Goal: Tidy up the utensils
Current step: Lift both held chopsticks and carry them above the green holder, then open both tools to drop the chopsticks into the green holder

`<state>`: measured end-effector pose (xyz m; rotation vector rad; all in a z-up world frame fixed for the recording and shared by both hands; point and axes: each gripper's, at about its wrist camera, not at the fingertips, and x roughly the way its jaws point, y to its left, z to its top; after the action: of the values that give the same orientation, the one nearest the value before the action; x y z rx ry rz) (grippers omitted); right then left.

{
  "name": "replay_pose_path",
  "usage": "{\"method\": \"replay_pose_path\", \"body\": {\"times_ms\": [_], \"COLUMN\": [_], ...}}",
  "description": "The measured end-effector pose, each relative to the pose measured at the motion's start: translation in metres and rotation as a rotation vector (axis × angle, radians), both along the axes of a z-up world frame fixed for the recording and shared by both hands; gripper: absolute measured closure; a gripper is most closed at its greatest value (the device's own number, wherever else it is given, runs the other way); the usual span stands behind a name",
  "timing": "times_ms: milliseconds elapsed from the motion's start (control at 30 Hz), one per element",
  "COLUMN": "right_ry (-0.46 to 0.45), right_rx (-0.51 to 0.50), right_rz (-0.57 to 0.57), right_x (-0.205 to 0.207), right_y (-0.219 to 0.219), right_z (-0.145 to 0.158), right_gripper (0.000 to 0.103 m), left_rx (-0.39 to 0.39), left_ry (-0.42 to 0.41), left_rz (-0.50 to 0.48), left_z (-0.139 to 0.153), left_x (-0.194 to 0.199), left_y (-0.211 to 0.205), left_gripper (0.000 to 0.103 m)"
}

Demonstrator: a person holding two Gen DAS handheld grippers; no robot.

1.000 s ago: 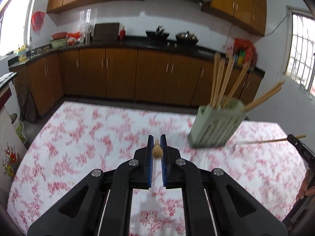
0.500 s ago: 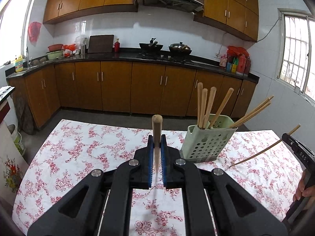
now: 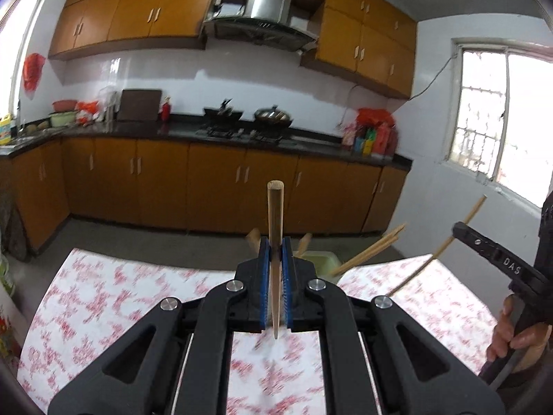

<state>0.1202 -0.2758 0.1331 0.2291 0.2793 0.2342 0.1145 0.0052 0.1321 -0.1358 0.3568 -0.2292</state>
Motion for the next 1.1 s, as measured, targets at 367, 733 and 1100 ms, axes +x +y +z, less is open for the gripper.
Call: {"method": "replay_pose_path", "body": {"times_ms": [367, 733, 1100], "right_ry": [-0.152, -0.099, -0.038], "right_rx": [-0.06, -0.08, -0.103], "right_rz": [-0.007, -0.019, -0.012], "right_x": [0.02, 0.072, 0.092], "right_y": [0.028, 0.042, 0.053], "right_z": [0.042, 0.011, -0.015], "right_gripper": [0.095, 0.095, 0.093], "left_rx": [-0.047, -0.033, -0.034], "left_ry": [-0.16, -0.147, -0.065], "left_rz": [0.046, 0.126, 0.107], "left_z": [0.045, 0.013, -0.007], "left_x": [0.027, 0.067, 0.078], "left_y": [-0.031, -0.036, -0.035], "left_gripper": [0.096, 0.096, 0.096]}}
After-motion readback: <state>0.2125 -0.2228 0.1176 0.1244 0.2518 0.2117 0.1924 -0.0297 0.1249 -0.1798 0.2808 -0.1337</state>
